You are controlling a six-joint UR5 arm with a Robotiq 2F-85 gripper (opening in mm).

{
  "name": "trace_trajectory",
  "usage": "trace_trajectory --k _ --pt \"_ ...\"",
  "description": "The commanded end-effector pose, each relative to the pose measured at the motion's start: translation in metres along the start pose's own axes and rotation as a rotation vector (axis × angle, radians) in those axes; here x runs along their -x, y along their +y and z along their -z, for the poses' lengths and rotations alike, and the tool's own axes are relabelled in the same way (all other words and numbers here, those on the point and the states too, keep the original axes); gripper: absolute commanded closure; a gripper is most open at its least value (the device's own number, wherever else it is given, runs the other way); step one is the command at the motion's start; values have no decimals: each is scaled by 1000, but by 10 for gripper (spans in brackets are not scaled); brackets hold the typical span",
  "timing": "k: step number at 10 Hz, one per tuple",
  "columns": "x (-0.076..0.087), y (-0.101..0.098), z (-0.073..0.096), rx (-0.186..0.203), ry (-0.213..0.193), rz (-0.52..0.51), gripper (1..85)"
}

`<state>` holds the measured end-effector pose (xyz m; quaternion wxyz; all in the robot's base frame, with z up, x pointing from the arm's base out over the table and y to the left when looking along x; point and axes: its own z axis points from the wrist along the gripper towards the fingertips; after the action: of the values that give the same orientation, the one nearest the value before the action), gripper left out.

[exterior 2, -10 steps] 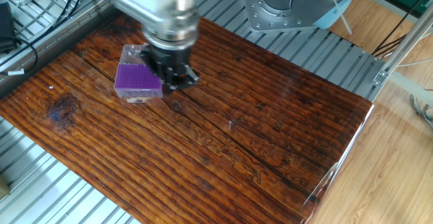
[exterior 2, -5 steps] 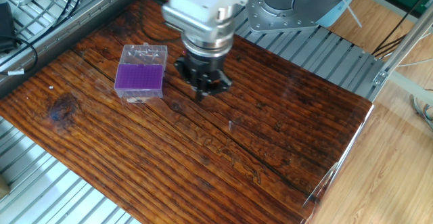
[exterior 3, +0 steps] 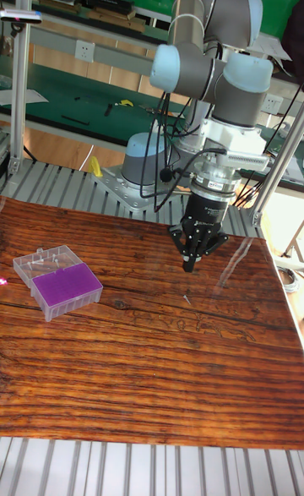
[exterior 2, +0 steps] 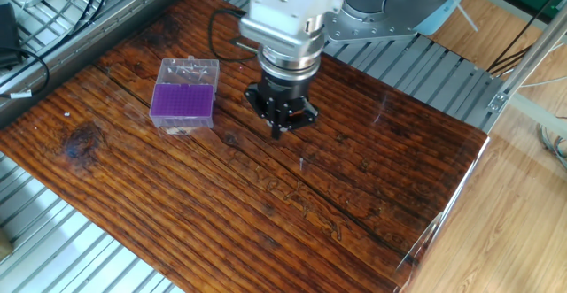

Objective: Insert a small pipette tip into the holder for small pipette tips

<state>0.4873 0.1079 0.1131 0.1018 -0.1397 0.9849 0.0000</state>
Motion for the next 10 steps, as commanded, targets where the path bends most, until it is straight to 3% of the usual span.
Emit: trace_trajectory --k 1,4,7,8,9,10 --pt "-3 13 -12 25 -62 101 847" --pt "4 22 -11 61 -93 123 847" --pt "-1 9 -5 -12 -40 118 847" --pt "2 13 -3 6 -43 117 847" --pt "18 23 -2 54 -95 130 847" --pt "24 37 0 107 -120 145 847"
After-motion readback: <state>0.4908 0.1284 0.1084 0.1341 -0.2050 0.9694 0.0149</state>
